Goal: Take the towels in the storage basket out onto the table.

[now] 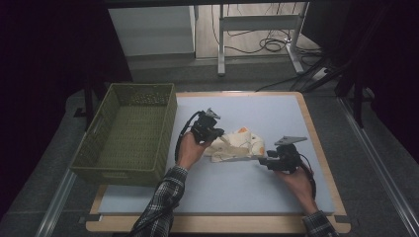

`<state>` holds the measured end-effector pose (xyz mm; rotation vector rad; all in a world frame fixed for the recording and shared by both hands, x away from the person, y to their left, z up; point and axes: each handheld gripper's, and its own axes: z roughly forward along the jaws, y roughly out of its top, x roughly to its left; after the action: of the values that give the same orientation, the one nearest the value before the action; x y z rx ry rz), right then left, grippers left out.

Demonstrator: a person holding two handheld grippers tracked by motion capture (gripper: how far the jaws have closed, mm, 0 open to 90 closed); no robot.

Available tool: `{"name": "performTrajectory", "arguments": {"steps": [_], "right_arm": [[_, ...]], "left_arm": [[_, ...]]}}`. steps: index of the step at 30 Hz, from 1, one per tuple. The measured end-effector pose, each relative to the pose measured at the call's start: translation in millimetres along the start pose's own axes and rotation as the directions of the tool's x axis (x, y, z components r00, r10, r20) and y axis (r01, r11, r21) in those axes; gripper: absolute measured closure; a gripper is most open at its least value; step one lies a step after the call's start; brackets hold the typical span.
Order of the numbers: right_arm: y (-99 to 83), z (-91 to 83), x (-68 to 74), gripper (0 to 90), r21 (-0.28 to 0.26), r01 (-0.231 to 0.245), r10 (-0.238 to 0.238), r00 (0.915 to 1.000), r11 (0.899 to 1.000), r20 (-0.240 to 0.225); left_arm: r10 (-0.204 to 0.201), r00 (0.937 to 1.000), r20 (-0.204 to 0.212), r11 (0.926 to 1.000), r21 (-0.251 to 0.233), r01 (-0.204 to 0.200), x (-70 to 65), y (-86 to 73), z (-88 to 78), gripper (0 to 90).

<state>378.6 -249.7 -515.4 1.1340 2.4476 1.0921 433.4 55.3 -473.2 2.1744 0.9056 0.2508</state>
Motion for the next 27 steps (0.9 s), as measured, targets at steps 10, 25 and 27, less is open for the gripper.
{"name": "performTrajectory", "arguments": {"steps": [10, 25, 27], "right_arm": [[15.6, 1.8, -0.9, 86.6, -0.003, 0.005, -0.005, 0.9993, 1.0, 0.036], [41.8, -47.4, -61.4, 71.5, -0.022, -0.054, 0.056, 0.984, 0.998, 0.169], [35.1, -48.1, -62.8, 70.1, -0.026, -0.064, 0.067, 0.9859, 0.998, 0.153]], "left_arm": [[-0.007, 0.9985, -0.054, 1.0, -0.001, 0.007, 10.0, -6.3, -6.4, 90.0], [-0.127, 0.9709, -0.203, 0.9893, 0.045, 0.139, 44.6, -0.3, 5.4, 74.2], [-0.13, 0.9714, -0.199, 0.9894, 0.038, 0.14, 43.4, -3.4, 5.1, 65.7]]}}
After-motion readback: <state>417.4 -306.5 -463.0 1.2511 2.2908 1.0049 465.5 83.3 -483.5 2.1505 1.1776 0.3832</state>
